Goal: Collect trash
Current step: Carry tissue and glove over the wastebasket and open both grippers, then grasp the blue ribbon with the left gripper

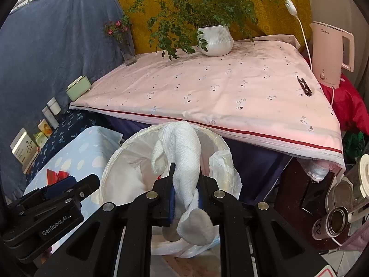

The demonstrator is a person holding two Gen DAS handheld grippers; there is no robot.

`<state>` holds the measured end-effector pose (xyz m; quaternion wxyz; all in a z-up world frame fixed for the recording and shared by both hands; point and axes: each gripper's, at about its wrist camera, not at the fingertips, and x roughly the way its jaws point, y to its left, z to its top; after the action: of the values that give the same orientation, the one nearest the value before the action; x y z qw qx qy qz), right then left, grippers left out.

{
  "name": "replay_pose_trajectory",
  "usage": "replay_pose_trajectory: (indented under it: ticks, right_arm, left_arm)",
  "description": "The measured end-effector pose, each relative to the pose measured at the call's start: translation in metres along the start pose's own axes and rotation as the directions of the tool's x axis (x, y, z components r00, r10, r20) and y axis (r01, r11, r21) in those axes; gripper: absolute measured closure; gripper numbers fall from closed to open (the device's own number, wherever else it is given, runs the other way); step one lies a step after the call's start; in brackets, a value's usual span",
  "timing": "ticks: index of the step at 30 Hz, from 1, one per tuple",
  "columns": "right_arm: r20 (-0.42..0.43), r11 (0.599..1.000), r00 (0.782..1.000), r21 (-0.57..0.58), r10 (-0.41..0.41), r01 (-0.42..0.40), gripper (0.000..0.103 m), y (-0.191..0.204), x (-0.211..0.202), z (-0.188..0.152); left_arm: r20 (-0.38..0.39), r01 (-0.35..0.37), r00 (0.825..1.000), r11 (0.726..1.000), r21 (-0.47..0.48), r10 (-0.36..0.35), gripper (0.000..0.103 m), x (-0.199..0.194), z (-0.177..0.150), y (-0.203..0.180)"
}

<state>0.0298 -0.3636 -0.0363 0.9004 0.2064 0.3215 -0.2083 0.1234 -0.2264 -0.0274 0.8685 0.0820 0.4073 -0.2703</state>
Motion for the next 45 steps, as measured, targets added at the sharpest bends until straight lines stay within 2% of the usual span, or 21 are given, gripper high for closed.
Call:
replay_pose_trajectory:
  ticks: [7, 13, 15, 17, 19, 37, 45]
  right_arm:
    - [-0.012, 1.000, 1.000, -0.021, 0.018, -0.018, 0.089, 0.013, 0.012, 0.001]
    - [-0.017, 0.999, 1.000, -0.042, 0.027, -0.027, 0.082, 0.027, 0.020, 0.003]
    - [-0.011, 0.998, 1.000, -0.056, 0.020, -0.021, 0.075, 0.033, 0.022, 0.004]
    - [-0.001, 0.998, 1.000, -0.064, 0.017, -0.017, 0.061, 0.038, 0.021, 0.004]
    - [0.008, 0.997, 1.000, -0.069, 0.018, -0.017, 0.052, 0.043, 0.019, 0.004]
    - [-0.028, 0.987, 0.997, -0.142, 0.076, -0.079, 0.051, 0.093, 0.002, -0.019]
    - [-0.065, 0.978, 0.992, -0.176, 0.103, -0.114, 0.049, 0.119, 0.000, -0.036]
  left_arm:
    - [0.004, -0.048, 0.999, 0.999, -0.022, 0.048, 0.050, 0.002, -0.003, 0.015]
    - [0.001, -0.076, 0.997, 0.996, -0.045, 0.076, 0.050, 0.002, -0.005, 0.030]
    - [0.001, -0.087, 0.996, 0.995, -0.052, 0.087, 0.050, 0.001, -0.007, 0.036]
    - [-0.004, -0.096, 0.995, 0.993, -0.064, 0.096, 0.048, 0.001, -0.008, 0.041]
    - [-0.005, -0.105, 0.995, 0.992, -0.075, 0.104, 0.046, 0.001, -0.009, 0.047]
    - [-0.006, -0.146, 0.989, 0.978, -0.151, 0.146, 0.042, -0.022, -0.026, 0.092]
    - [-0.017, -0.177, 0.984, 0.962, -0.206, 0.177, 0.040, -0.028, -0.039, 0.121]
